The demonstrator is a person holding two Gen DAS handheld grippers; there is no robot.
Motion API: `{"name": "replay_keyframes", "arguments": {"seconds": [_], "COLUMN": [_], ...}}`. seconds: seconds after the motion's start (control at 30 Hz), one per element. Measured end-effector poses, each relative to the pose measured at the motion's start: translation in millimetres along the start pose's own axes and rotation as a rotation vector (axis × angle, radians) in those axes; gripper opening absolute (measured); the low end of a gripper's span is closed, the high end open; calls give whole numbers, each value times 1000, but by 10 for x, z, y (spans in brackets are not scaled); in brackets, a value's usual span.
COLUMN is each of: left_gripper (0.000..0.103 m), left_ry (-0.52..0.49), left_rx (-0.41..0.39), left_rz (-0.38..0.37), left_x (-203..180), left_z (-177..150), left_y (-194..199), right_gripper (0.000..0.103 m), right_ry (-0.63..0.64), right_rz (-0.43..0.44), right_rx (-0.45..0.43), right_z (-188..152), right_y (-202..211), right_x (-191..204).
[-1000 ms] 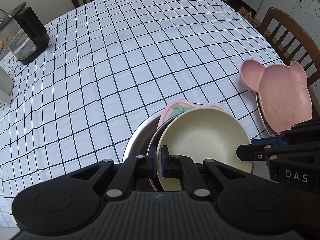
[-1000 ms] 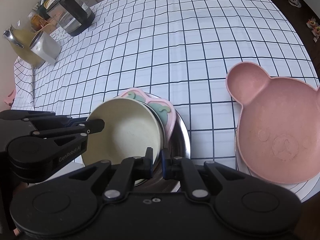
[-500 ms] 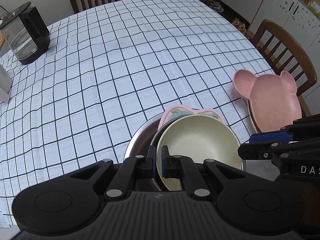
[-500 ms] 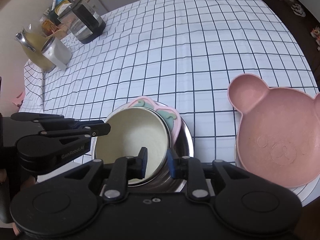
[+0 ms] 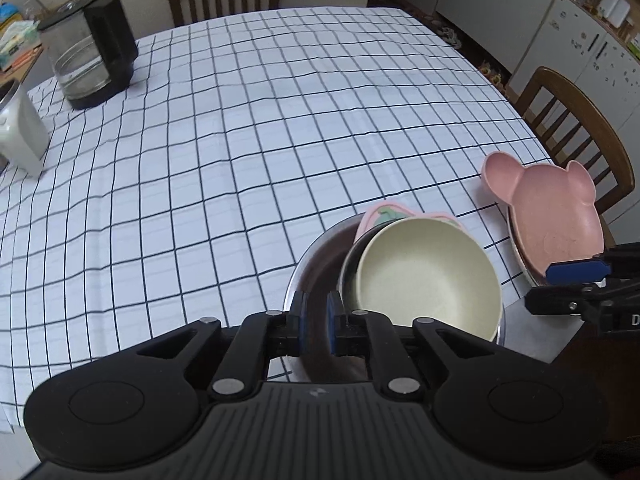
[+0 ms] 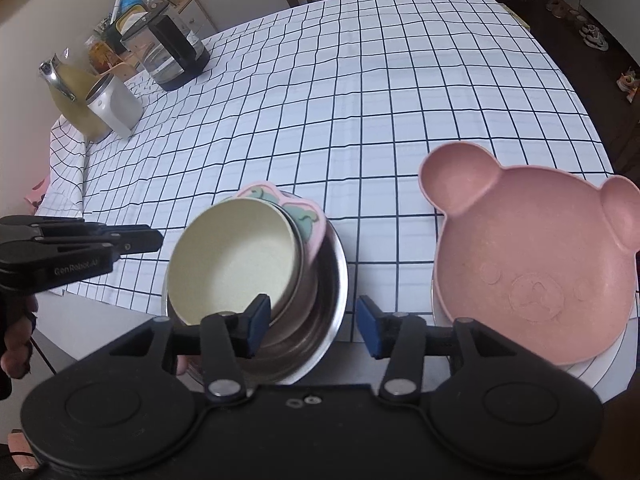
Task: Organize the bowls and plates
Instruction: 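Lower the cream bowl into the pot and open both grippers, then close both grippers on the rim of the large steel bowl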
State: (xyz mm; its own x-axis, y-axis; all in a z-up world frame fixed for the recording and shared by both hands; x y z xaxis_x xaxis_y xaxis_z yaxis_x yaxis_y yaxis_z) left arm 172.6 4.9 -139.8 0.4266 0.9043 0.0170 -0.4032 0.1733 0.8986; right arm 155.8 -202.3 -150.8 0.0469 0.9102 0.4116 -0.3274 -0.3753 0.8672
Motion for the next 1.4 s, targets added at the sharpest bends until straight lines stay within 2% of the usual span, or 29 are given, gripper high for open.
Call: {"name": "replay_keyframes", "arguments": {"seconds": [0.1, 0.2, 0.27, 0.3, 0.33, 0.4, 0.43, 0.77, 0.97, 1.07, 1.17, 1.33, 1.4], "left_gripper": [10, 10, 17, 28, 45, 67, 69, 69, 69, 68, 57, 32, 30], "left_ry": [28, 61, 81, 89, 95, 108, 113, 40, 16, 27, 28, 30, 23], "left_rx": [-4, -11, -10, -13, -20, -54, -67, -57, -39, -40, -36, -24, -21], "left_rz": [6, 5, 3, 2, 4, 22, 31, 42, 44, 34, 14, -22, -23], "left_x": [65, 121, 145, 153, 164, 195, 209, 191, 153, 150, 120, 70, 48], "left_z": [-75, -148, -200, -222, -243, -281, -298, -457, -470, -444, -427, -396, -396], "left_y": [-10, -32, -63, -77, -86, -81, -78, -315, -443, -483, -504, -524, -520], "right_gripper": [63, 64, 66, 68, 68, 69, 70, 69, 60, 52, 43, 27, 23], "right_ry": [2, 15, 20, 21, 22, 27, 27, 18, 28, 31, 35, 29, 28], "right_rz": [10, 8, 5, 4, 6, 7, 9, -14, -33, -41, -41, -34, -33], "right_rx": [-10, -21, -21, -22, -23, -26, -26, -17, 2, 9, 17, 21, 22], "right_z": [-39, -70, -94, -101, -108, -126, -133, -173, -216, -213, -215, -220, -213], "right_y": [7, 5, -14, -24, -32, -51, -61, -254, -404, -451, -475, -480, -482], "right_x": [-40, -67, -84, -92, -95, -102, -107, -184, -180, -151, -120, -99, -88]}}
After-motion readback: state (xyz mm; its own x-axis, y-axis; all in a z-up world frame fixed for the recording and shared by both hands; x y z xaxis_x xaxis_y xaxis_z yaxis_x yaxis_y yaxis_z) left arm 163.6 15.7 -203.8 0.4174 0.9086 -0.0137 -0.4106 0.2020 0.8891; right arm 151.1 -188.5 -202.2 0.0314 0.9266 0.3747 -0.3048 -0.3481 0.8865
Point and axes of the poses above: each gripper's, at about its wrist camera, not at the fingertips, and y roughly against the way its jaws point, x to its left, z to its top, the point moved 9 cm from there along -y, roughly the way its jaws point, and after that the axes turned 14 degrees about -y, right-handed, at the moved point
